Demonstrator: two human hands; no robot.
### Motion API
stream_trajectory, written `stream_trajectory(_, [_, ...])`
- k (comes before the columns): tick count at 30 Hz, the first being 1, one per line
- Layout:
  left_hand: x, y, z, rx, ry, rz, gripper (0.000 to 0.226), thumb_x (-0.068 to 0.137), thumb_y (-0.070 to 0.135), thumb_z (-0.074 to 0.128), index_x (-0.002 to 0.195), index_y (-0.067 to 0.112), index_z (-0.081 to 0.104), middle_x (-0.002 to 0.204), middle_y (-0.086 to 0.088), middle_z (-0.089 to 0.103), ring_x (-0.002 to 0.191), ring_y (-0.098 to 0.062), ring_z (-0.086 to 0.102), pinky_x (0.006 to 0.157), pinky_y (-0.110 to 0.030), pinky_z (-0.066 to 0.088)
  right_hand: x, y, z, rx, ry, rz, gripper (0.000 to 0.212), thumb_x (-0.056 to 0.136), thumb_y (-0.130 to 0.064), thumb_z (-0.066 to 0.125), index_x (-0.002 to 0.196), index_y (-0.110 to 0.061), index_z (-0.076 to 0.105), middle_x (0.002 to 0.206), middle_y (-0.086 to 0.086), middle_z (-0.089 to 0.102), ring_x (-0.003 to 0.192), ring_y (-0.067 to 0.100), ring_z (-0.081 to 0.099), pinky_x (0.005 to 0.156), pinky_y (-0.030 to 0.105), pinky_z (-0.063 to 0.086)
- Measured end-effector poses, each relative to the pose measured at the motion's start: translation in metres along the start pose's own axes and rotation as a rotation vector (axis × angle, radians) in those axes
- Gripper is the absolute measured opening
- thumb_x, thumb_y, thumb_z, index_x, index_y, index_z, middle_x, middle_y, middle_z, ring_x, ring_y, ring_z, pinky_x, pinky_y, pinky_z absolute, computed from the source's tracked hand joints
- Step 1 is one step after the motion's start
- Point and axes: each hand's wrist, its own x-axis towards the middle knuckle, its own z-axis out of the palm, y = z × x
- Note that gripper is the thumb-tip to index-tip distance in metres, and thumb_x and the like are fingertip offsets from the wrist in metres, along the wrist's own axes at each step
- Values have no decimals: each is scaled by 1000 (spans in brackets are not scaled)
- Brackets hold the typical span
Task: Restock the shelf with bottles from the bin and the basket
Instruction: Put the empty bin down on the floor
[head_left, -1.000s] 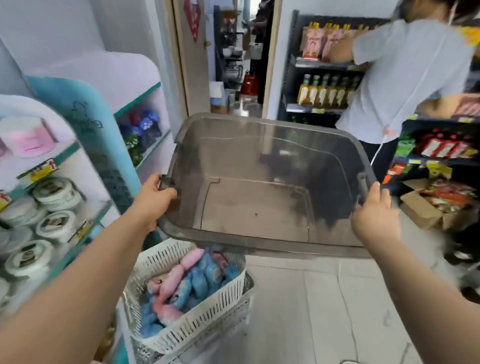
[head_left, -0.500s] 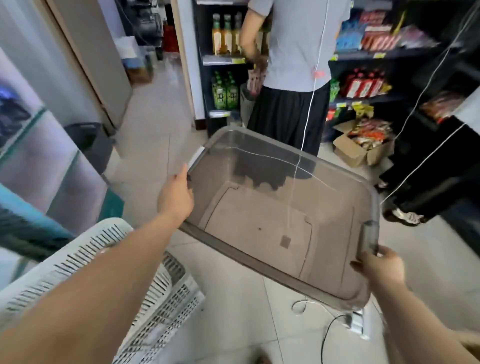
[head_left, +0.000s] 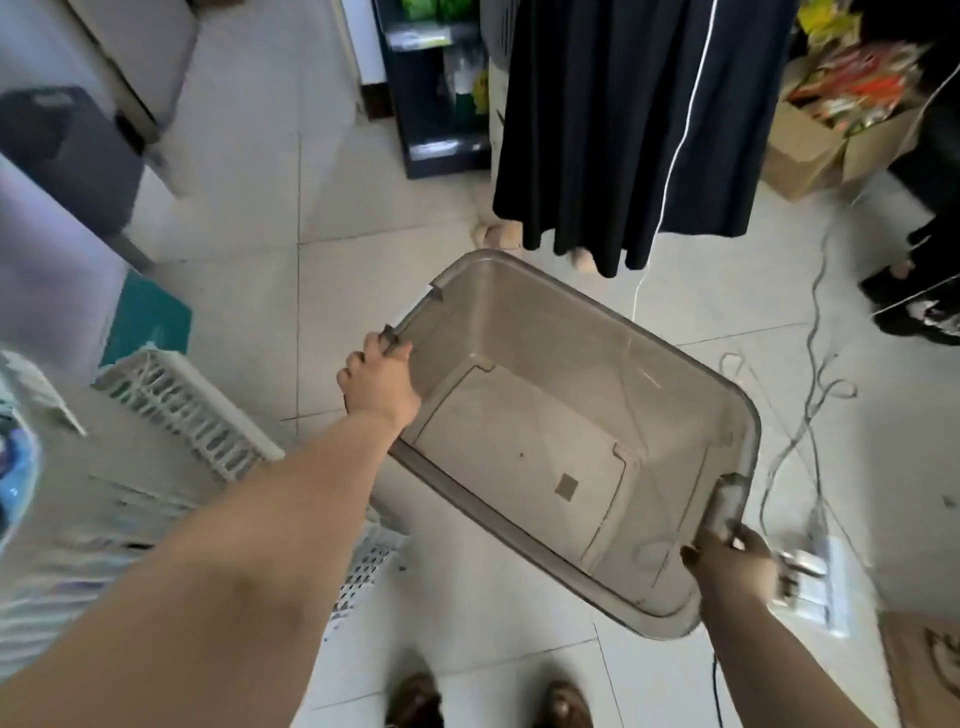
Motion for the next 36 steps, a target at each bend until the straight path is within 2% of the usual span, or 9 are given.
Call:
stream_trajectory(4, [50, -22, 90, 45, -41, -38, 61, 82, 12, 57, 139, 27, 40, 140, -11, 29, 119, -37, 37, 100, -43, 30, 42, 76, 76, 4, -61, 38, 42, 88, -5, 55, 130, -8, 49, 85, 9, 58, 56, 17, 51, 58, 28, 40])
stream_trajectory(8, [89, -49, 157, 110, -74, -101, 50, 82, 14, 54, 132, 23, 46, 133, -12, 33, 116, -39, 39, 99, -44, 33, 70, 134, 145, 74, -164, 115, 38, 87, -5, 53, 124, -13, 49, 73, 2, 57, 68, 32, 62, 69, 36, 48])
stream_trajectory(12, [108, -79, 203, 149, -83, -175, 44, 83, 12, 50, 126, 18, 48, 134, -16, 32, 116, -40, 39, 101, -45, 34, 83, 163, 187, 68, -223, 72, 38, 83, -8, 57, 118, -18, 47, 78, 1, 62, 75, 34, 66, 70, 36, 50])
stream_trajectory(17, [113, -80, 221, 110, -114, -154, 60, 82, 16, 54, 140, 23, 38, 148, -14, 24, 128, -38, 34, 107, -43, 31, 84, 164, 201, 20, -226, 25, 38, 83, -17, 63, 116, -21, 46, 83, 5, 66, 74, 31, 65, 73, 39, 52])
stream_trajectory(19, [102, -64, 217, 107, -135, -103, 70, 84, 20, 55, 147, 27, 26, 155, -14, 17, 138, -36, 28, 113, -44, 24, 76, 151, 198, -54, -262, -5, 49, 84, -21, 65, 128, -19, 45, 102, 8, 66, 88, 32, 63, 82, 42, 51])
stream_trajectory(21, [79, -44, 200, 106, -118, -17, 72, 86, 26, 57, 149, 27, 21, 156, -15, 17, 139, -36, 27, 115, -47, 20, 60, 126, 187, -214, -288, -66, 66, 86, -26, 63, 143, -17, 33, 135, 13, 49, 118, 35, 51, 97, 42, 42])
stream_trajectory(23, [51, -23, 166, 80, -99, 74, 70, 88, 27, 56, 148, 24, 21, 155, -16, 18, 140, -37, 25, 116, -49, 18, 35, 89, 167, -325, -315, -197, 70, 88, -26, 59, 148, -18, 24, 148, 10, 34, 132, 32, 37, 106, 42, 34])
stream_trajectory(31, [-66, 34, -90, -25, 158, 252, 64, 89, 30, 52, 146, 23, 24, 150, -12, 31, 137, -32, 29, 115, -45, 23, -133, -118, 60, -521, -434, -774, 68, 91, -25, 55, 150, -21, 21, 154, 2, 27, 143, 22, 21, 114, 42, 24])
stream_trajectory(36, [-120, 16, -259, -105, 323, 217, 65, 90, 32, 50, 148, 22, 22, 150, -11, 31, 137, -30, 28, 115, -44, 22, -248, -240, 14, -491, -532, -1058, 65, 93, -24, 53, 150, -21, 21, 154, 6, 29, 143, 24, 22, 116, 42, 22])
